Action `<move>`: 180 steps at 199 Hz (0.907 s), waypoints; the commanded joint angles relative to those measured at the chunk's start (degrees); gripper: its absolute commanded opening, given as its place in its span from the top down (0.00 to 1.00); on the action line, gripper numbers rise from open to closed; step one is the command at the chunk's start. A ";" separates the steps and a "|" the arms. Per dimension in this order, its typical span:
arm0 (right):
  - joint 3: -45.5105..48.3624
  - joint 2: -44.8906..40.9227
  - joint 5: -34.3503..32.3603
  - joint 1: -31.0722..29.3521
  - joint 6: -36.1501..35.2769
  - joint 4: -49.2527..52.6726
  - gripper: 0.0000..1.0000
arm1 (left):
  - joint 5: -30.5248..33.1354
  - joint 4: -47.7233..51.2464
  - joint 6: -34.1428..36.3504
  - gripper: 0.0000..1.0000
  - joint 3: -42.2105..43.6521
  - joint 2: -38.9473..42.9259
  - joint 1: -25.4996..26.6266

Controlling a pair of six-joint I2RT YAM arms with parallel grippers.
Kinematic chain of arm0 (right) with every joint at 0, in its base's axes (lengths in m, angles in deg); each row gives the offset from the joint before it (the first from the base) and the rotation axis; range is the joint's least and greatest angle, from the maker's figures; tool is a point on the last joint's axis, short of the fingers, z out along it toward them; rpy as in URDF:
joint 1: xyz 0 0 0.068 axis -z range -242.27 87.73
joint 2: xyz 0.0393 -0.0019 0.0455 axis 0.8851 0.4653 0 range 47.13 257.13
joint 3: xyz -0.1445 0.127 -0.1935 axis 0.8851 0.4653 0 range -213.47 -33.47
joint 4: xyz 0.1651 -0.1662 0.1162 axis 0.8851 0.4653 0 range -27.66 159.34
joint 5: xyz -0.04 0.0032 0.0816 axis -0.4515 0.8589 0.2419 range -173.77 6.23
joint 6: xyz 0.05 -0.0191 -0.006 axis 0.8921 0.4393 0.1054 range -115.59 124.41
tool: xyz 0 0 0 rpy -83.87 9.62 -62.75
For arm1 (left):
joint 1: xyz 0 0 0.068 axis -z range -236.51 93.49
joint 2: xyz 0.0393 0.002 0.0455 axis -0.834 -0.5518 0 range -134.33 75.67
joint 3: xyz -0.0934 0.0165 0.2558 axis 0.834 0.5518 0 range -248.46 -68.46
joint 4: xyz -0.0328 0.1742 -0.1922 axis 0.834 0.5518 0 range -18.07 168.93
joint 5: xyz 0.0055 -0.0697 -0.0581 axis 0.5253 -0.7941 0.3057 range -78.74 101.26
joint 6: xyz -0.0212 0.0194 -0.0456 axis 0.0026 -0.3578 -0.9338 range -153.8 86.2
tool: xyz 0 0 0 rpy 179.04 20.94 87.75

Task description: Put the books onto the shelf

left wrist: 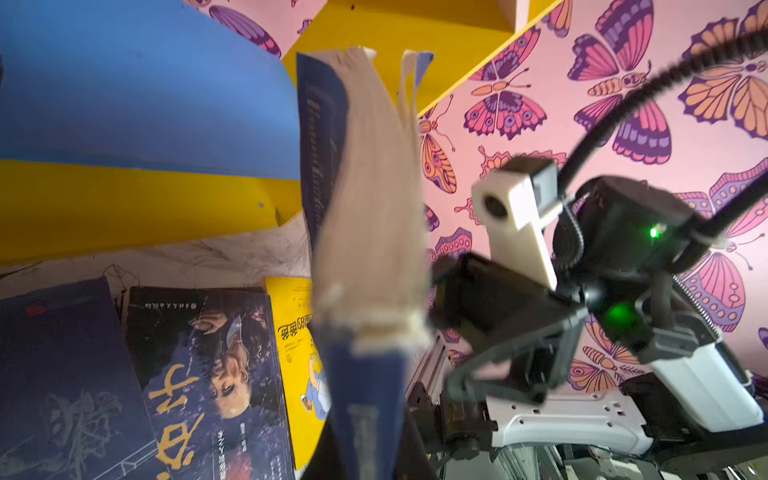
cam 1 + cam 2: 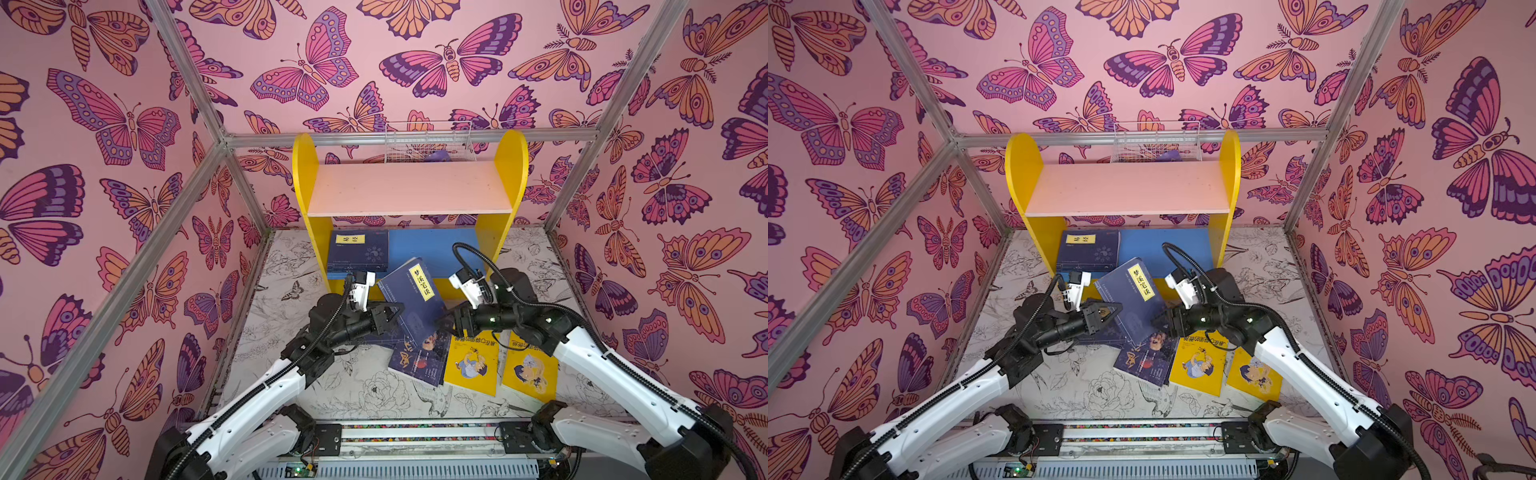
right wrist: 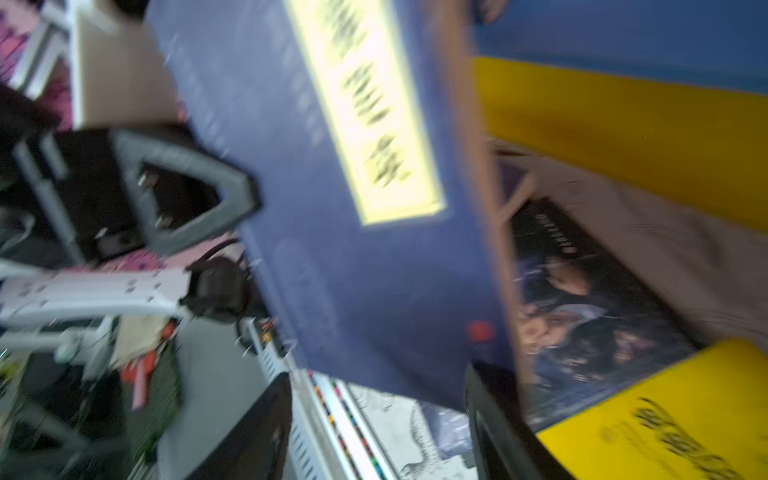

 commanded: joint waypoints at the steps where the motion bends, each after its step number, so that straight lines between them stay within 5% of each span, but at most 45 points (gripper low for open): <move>1: 0.21 -2.01 8.87 -3.42 1.30 -8.17 0.33 | 6.22 -9.51 -3.92 1.00 0.27 1.67 -0.43; 53: 4.41 1.00 4.61 -3.67 11.61 -25.26 0.34 | 17.84 -27.42 -8.13 1.00 5.19 3.30 -0.40; 100: 1.65 8.20 4.10 -3.11 19.03 -36.52 0.35 | 21.31 -33.70 -10.76 1.00 8.97 4.00 -0.22; 124: 4.64 10.86 4.94 -1.36 28.31 -48.46 0.38 | 21.89 -36.21 -11.20 1.00 10.26 4.41 -0.09; 180: 6.09 16.38 5.64 -1.04 43.50 -69.80 0.59 | 22.21 -37.02 -10.94 1.00 11.27 3.71 0.30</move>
